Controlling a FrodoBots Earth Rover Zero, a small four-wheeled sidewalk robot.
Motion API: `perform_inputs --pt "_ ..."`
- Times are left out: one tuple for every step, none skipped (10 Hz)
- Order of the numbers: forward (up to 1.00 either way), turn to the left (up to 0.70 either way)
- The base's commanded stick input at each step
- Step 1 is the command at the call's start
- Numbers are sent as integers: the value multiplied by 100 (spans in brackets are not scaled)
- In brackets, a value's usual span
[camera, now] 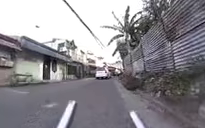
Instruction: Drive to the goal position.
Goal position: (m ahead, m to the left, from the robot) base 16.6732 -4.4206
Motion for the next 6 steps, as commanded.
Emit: perform_inputs --pt "85 0" --pt "85 0" --pt "85 0" --pt "85 0" --pt "85 0" --pt "85 0"
